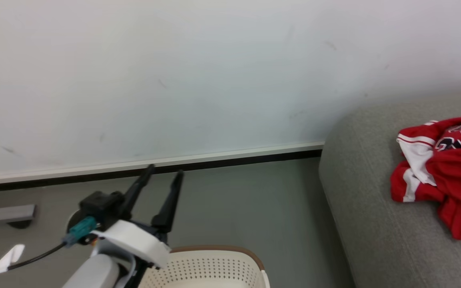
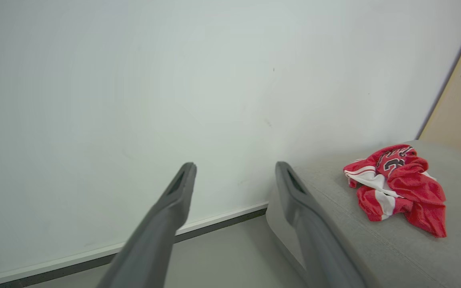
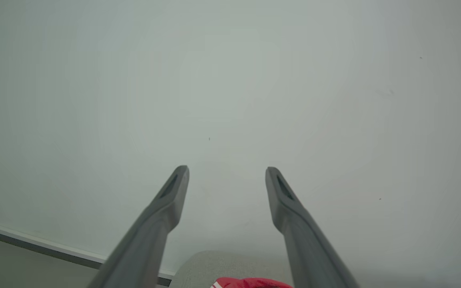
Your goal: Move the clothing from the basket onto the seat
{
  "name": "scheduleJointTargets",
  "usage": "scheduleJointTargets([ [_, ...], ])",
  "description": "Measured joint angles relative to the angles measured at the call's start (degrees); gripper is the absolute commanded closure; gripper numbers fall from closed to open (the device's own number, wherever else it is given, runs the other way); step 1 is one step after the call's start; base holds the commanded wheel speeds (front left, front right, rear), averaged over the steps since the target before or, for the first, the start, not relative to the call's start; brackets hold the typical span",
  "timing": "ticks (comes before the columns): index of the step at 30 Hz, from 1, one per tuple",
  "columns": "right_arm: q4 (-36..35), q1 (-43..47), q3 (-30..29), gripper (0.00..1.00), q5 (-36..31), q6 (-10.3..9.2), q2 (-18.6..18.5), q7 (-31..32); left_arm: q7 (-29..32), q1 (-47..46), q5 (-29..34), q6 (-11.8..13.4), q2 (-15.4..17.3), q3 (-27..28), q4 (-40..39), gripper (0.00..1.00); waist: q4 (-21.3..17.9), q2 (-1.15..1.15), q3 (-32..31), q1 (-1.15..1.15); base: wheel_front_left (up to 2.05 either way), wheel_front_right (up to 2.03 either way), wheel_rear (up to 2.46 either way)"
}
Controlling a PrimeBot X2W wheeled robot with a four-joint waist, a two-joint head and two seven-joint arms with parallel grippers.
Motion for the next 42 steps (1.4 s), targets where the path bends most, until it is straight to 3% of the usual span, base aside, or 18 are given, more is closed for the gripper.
scheduleJointTargets([
  [14, 1.75, 11.63, 2.98, 0.0, -9.79, 0.0, 14.1, -16.41, 0.0, 11.37, 4.91, 3.52, 1.43, 14.97, -1.45, 0.0, 6.79, 0.0, -2.79, 0.01, 0.0, 0.0, 0.0],
  [22, 3.56, 19.51, -0.45, 0.0, -15.32, 0.0, 23.35, -18.2, 0.0, 17.18, 7.67, 4.48, -1.94, 22.32, -0.25, 0.0, 8.38, 0.0, -3.8, 0.02, 0.0, 0.0, 0.0],
  [30, 2.04, 23.88, -2.27, 0.0, -18.37, 0.0, 29.76, -18.27, 0.0, 20.4, 12.04, 1.4, -5.5, 28.66, 0.68, 0.0, 8.5, 0.0, -3.75, 0.02, 0.0, 0.0, 0.0],
  [42, 3.21, 25.82, -3.14, 0.0, -19.14, 0.0, 31.79, -18.27, 0.0, 21.53, 17.57, -3.23, -10.26, 34.04, 3.61, 0.0, 8.11, 0.0, -4.97, 0.02, 0.0, 0.0, 0.0],
])
